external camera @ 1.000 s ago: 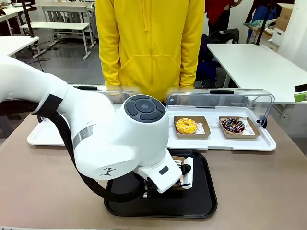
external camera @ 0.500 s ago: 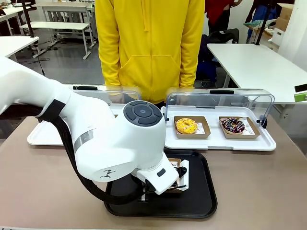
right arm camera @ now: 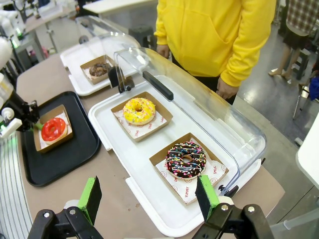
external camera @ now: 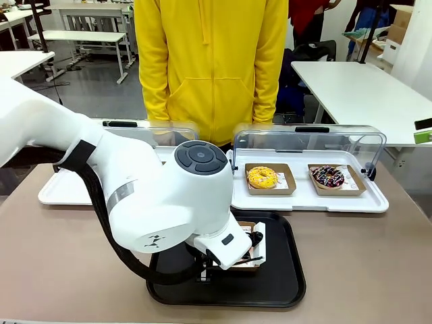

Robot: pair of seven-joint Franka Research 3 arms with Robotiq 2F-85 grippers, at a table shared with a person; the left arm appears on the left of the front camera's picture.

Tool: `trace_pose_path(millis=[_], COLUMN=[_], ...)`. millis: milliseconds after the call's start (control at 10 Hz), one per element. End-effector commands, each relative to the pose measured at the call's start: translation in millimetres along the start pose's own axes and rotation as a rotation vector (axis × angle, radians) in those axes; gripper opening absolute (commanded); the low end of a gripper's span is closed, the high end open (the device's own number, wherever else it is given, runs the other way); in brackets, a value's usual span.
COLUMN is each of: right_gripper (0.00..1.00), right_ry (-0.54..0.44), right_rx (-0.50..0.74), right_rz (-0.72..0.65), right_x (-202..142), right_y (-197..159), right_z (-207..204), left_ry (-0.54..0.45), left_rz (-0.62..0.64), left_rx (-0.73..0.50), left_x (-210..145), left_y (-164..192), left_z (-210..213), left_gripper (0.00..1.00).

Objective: Move the first donut from the left to the tray.
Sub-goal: Pick up the Paper togo box containing the Donut indicated by the person and place it on the Handle tray.

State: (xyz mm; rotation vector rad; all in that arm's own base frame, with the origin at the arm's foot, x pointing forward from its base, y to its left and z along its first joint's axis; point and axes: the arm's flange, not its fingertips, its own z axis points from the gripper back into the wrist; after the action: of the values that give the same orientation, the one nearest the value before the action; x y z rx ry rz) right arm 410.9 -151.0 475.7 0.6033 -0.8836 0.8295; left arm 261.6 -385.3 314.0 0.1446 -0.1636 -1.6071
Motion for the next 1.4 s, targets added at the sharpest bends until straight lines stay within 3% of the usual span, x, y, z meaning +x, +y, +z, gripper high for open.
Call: trace_pose_path(millis=[0,200,300,400,700,800,1300], right_gripper=[1.0,1.0,1.0,1.0,1.0,1.0,1.0], right_ry=[-0.035,-0.035,-0.035,-0.035,-0.035,-0.035,-0.035], right_rx=[-0.002,-0.002,-0.002,-0.002,-0.002,-0.002,-0.002], right_rz=[0.01,0.01,0.01,0.01,0.01,0.01,0.01], right_x=[1.5,1.5,1.5,1.5,1.5,1.5,1.5], right_y=[-1.8,-1.8,-1.8,-1.8,-1.8,-1.8,-1.8], right_z=[-1.6,-1.6,-1.6,-1.6,-1.6,-1.6,-1.6], left_ry=[-0.001,0.0,-0.003,-0.021,-0.055,-0.046,-0.046], left_rz=[0.014,0.017,0.022,0.013,-0.029,0.011,0.011], left_rx=[0.004,0.03,0.02,0.016,0.002,0.034,0.034], left_x=[-4.7,-5.3,-7.5,-10.7,-15.8,-2.6,-2.6], left_y=[2.7,1.4,2.0,2.6,5.5,2.1,2.1], left_z=[18.5,43.4,59.2,74.3,97.2,81.3,81.3], left_gripper=[1.0,1.0,0.93,1.0,1.0,1.0,1.0])
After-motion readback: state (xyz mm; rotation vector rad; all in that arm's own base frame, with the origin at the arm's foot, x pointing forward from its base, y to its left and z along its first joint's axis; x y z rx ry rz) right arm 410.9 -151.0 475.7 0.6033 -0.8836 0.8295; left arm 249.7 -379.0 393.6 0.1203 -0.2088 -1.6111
